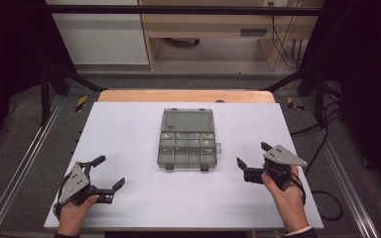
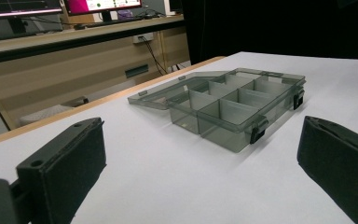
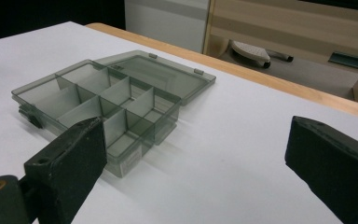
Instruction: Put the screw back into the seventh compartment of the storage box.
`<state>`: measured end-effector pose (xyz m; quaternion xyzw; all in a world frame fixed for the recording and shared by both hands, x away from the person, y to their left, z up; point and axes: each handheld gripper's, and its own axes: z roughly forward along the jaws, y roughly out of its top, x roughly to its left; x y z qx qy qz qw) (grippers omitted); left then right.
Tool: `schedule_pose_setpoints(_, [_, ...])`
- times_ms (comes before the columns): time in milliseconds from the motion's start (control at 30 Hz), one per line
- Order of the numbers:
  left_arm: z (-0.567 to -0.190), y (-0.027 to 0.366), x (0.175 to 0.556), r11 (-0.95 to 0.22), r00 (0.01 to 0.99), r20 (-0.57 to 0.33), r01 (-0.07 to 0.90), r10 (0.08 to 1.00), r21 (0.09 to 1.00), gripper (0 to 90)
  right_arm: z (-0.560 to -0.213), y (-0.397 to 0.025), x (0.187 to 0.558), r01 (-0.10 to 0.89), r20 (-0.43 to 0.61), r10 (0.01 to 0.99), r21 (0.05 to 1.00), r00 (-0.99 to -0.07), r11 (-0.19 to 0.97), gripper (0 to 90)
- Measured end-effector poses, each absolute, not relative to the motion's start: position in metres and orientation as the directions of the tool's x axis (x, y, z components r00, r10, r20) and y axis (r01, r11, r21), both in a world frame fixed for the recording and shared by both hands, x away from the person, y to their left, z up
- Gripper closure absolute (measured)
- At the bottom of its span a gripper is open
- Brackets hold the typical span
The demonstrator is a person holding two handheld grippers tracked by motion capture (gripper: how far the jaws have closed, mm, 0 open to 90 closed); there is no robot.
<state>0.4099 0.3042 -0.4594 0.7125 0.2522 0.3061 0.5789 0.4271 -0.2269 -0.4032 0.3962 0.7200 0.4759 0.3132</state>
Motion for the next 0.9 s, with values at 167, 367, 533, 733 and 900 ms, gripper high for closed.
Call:
schedule_pose_setpoints(167, [-0.459, 0.306, 0.410, -0.201, 0.683, 0.143, 0.006, 0.717, 0.980, 0.8, -0.414, -0.236, 0.422, 0.284, -0.060, 0.877, 0.934, -0.477, 0.218, 5.3])
schedule_pose_setpoints(367, [-0.459, 0.306, 0.410, -0.202, 0.682, 0.144, 0.006, 0.717, 0.979, 0.8, -0.429, -0.250, 0.415, 0.290, -0.050, 0.891, 0.936, -0.452, 0.200, 5.2])
schedule_pose_setpoints(533, [-0.459, 0.308, 0.409, -0.197, 0.678, 0.142, 0.005, 0.721, 0.980, 0.8, -0.434, -0.253, 0.412, 0.283, -0.041, 0.894, 0.941, -0.446, 0.184, 5.1])
schedule_pose_setpoints(733, [-0.459, 0.310, 0.409, -0.180, 0.672, 0.129, 0.006, 0.730, 0.984, 0.8, -0.443, -0.254, 0.411, 0.253, -0.060, 0.893, 0.948, -0.446, 0.190, 5.1])
schedule_pose_setpoints(900, [-0.459, 0.312, 0.409, -0.175, 0.669, 0.125, 0.008, 0.733, 0.984, 0.8, -0.448, -0.253, 0.411, 0.227, -0.062, 0.886, 0.956, -0.459, 0.185, 4.5])
